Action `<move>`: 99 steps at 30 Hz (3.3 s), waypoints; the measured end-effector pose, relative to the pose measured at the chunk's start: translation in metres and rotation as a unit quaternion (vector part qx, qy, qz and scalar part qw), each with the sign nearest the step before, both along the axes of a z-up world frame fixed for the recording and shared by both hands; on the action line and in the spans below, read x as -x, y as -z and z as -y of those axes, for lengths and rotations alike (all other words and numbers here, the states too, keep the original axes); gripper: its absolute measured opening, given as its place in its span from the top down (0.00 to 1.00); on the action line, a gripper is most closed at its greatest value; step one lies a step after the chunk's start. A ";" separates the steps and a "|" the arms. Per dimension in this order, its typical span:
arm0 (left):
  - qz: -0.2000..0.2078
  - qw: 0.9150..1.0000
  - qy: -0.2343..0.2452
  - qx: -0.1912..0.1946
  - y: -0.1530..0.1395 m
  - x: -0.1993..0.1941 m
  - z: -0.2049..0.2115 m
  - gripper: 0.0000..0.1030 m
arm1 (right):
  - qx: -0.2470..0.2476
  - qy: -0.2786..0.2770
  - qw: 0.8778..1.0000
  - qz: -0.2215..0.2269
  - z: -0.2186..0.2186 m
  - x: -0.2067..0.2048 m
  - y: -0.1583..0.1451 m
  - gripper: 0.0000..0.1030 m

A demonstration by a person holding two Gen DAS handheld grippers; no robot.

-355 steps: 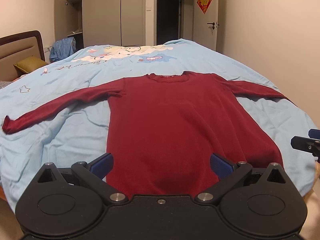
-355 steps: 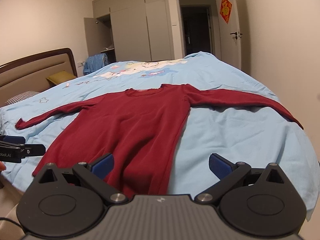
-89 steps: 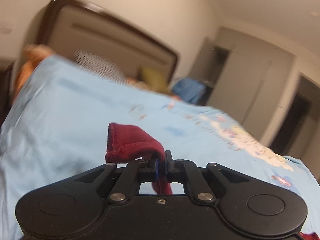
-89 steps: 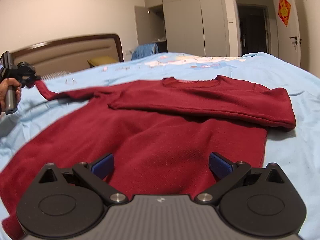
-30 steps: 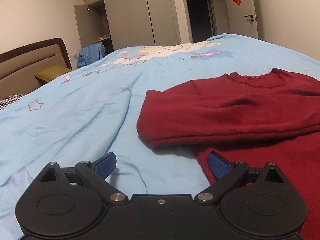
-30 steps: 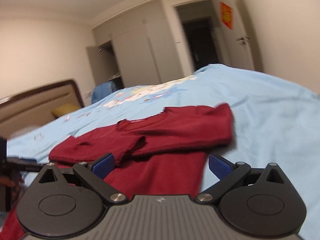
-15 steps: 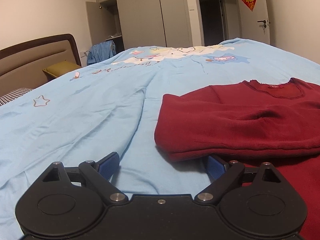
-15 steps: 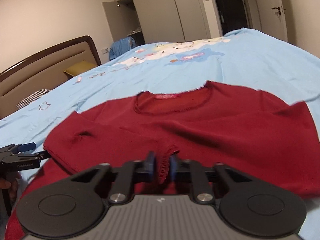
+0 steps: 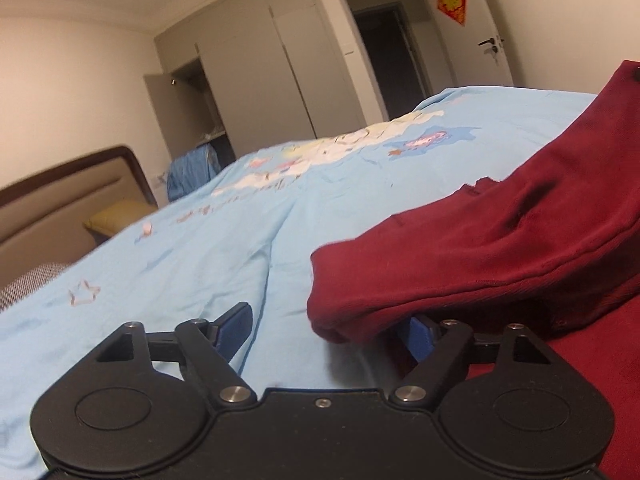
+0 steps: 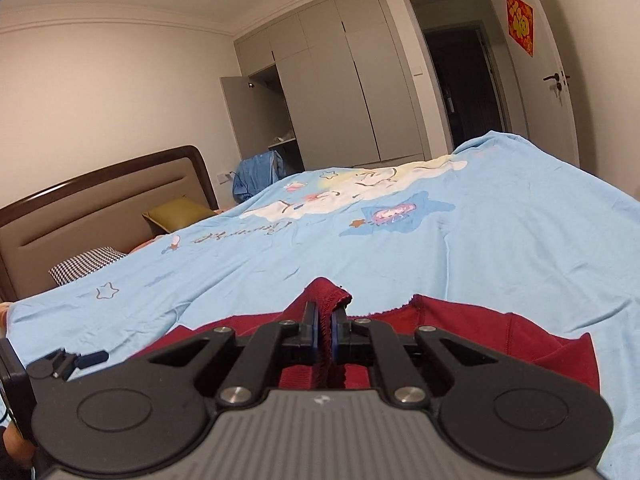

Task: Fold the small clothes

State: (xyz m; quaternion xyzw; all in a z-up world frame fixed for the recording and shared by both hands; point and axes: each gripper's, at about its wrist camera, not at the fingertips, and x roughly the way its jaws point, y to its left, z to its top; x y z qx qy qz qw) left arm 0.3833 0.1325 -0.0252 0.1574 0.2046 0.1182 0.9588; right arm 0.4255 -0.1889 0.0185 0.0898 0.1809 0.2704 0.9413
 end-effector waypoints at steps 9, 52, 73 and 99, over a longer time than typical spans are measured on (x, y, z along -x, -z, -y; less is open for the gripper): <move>0.005 1.000 0.014 -0.013 -0.006 0.000 0.001 0.86 | 0.016 0.005 1.000 -0.017 0.005 0.003 0.014 0.93; -0.119 0.974 0.057 0.182 0.005 0.179 0.023 0.01 | 0.114 0.038 0.988 -0.093 0.077 0.223 0.088 0.00; -0.158 0.951 0.066 0.258 0.015 0.227 0.034 0.55 | 0.127 0.051 0.987 -0.078 0.080 0.302 0.098 0.88; -0.128 0.958 0.037 0.253 -0.008 0.274 0.036 0.95 | 0.153 0.082 0.984 -0.046 0.116 0.326 0.077 0.93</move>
